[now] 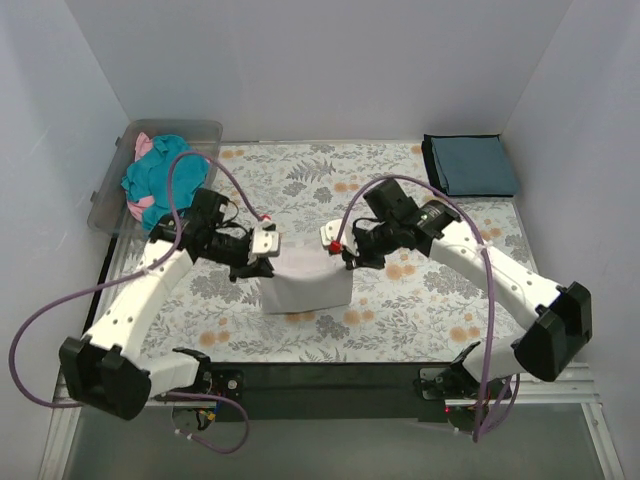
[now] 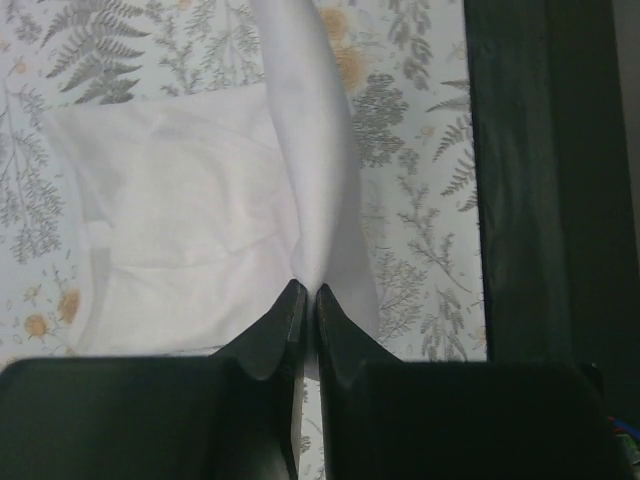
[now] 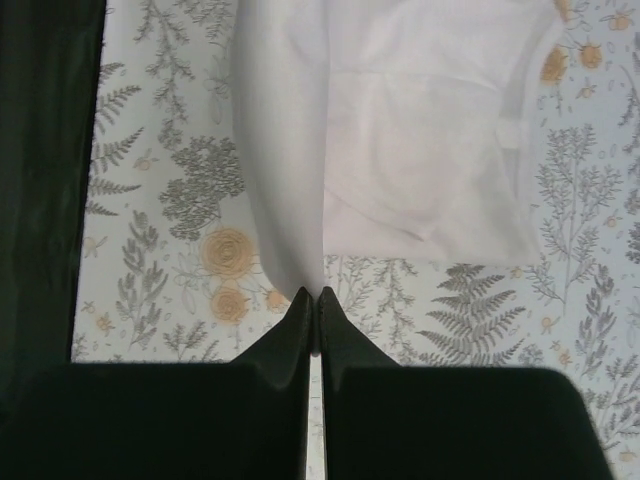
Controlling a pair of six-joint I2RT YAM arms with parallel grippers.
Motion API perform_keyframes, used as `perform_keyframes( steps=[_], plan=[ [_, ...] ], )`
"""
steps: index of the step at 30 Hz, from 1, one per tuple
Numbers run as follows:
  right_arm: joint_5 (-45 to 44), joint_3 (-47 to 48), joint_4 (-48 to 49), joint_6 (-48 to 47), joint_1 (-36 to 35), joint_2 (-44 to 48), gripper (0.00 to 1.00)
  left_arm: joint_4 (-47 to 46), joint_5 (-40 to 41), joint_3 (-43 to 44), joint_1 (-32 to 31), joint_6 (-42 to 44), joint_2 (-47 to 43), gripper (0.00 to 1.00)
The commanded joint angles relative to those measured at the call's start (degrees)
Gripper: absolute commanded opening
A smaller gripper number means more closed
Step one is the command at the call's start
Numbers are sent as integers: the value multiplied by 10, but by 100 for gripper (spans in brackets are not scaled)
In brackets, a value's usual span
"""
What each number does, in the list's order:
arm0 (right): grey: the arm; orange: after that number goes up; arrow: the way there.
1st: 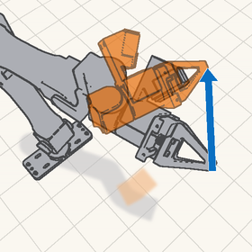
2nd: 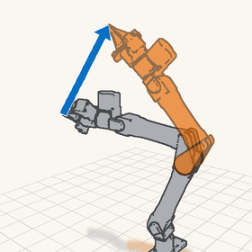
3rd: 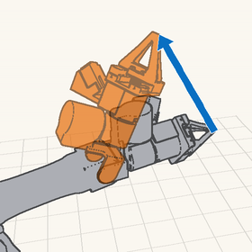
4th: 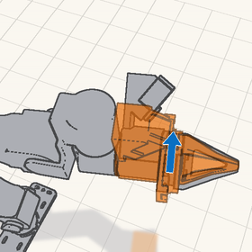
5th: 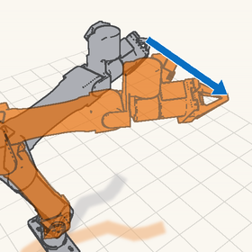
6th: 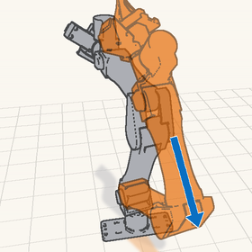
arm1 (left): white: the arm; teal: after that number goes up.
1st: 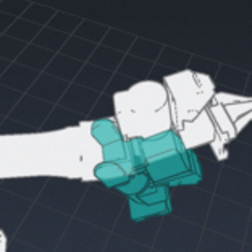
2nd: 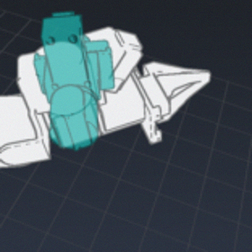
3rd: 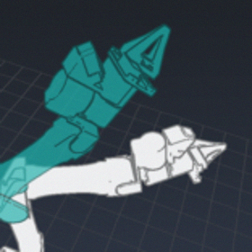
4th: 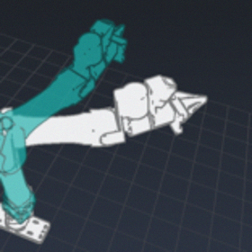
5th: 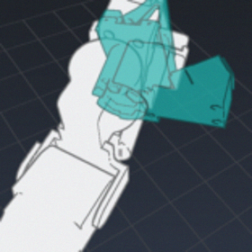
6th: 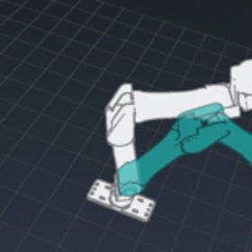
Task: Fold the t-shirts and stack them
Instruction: Fold the tshirt
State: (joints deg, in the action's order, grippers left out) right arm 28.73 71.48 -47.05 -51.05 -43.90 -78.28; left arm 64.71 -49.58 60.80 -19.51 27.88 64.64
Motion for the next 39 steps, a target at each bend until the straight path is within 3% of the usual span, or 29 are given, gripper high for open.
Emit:
perform_keyframes(
  steps=[1,11,18,22,28,32,33,34,35,38,39],
  plan=[
    [22,66,-15,-40,44,-63,1,-1,-12,63,46,-7,93,0],
    [38,287,-13,-64,120,-386,1,-168,-11,152,148,-3,395,0],
    [19,328,-9,-54,124,-475,1,-244,11,130,148,-44,457,6],
    [35,294,-10,-21,122,-464,1,-259,17,86,145,-34,436,6],
    [77,146,6,15,102,-341,1,-225,30,-31,98,2,327,7],
    [105,68,5,49,96,-262,1,-206,28,-88,85,8,251,14],
    [108,63,5,63,96,-254,7,-196,26,-94,85,12,244,18],
    [105,60,2,68,98,-246,18,-169,23,-96,85,17,231,30],
    [104,60,1,72,100,-236,32,-161,20,-95,85,17,222,35],
    [134,80,2,102,121,-237,49,-189,-6,-86,83,-25,178,45],
    [146,106,2,123,124,-244,48,-205,-10,-80,80,-46,171,46]
  ],
)
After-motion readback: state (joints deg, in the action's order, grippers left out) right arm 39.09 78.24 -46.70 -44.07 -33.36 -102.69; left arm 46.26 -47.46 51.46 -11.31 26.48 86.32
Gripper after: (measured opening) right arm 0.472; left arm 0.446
